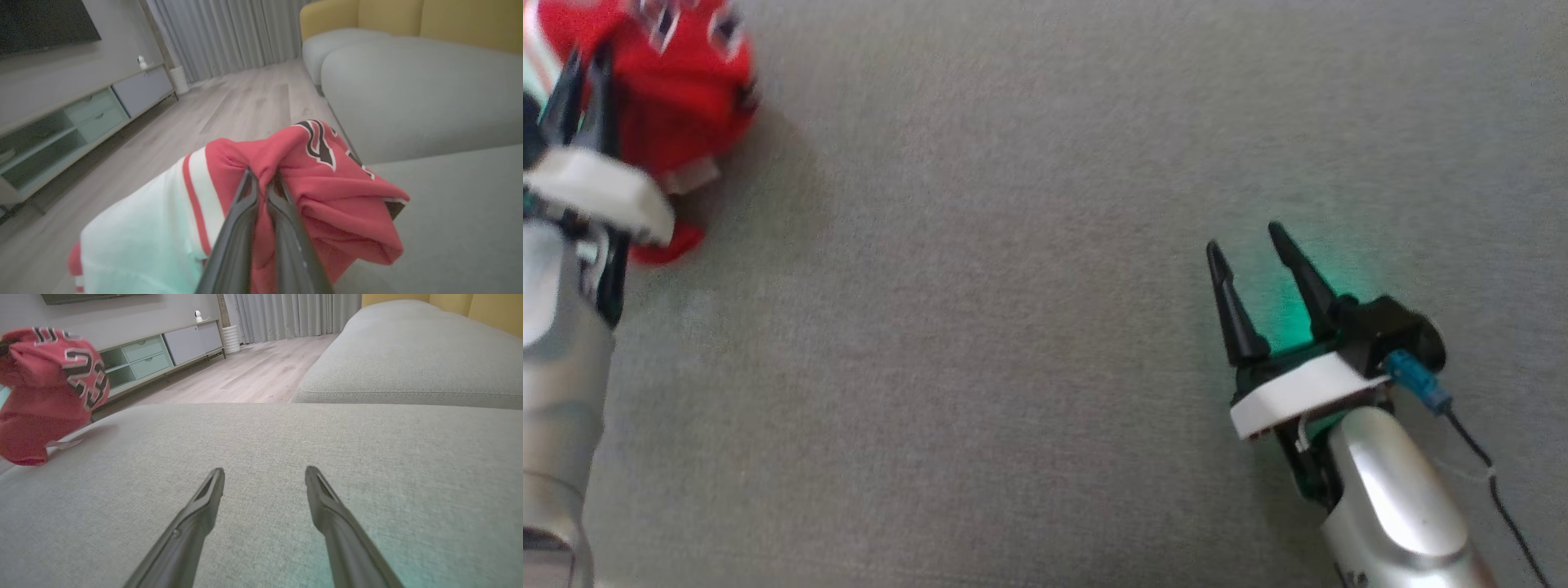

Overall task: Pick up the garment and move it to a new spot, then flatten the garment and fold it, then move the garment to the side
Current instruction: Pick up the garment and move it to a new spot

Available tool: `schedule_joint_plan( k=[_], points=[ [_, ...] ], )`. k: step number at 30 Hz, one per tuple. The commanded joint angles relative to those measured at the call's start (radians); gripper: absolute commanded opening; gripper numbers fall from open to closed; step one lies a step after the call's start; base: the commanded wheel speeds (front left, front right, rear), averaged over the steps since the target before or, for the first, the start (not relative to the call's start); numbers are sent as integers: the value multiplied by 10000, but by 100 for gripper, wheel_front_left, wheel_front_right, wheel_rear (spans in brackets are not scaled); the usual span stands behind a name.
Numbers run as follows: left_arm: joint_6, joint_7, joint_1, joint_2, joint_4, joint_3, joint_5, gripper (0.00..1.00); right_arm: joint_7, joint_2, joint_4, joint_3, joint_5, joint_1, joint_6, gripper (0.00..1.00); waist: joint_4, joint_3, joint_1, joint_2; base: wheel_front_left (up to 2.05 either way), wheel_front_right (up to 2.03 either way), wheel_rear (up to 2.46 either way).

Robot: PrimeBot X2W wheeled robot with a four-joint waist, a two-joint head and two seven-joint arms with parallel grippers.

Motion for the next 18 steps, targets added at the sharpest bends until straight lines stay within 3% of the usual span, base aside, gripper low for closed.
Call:
schedule_joint_plan(
  k=[1,6,11,18],
  points=[
    [18,-154,-490,497,-477,138,43,0,-24,43,-226,305,131,157,-9,100,-381,-481,0,0,0,0,0],
    [18,-280,-598,-106,-2008,-211,12,0,-24,44,-150,648,590,314,-9,100,-1217,-1150,0,0,0,0,0],
    [18,-294,38,-1312,-3319,-1005,-285,0,-24,44,-133,766,863,512,-9,100,-2159,-1500,0,0,0,0,0],
    [18,-296,1454,-2878,-3606,-2430,-840,0,-24,44,-47,783,991,694,-9,100,-3243,-1622,0,0,0,0,0]
  ],
)
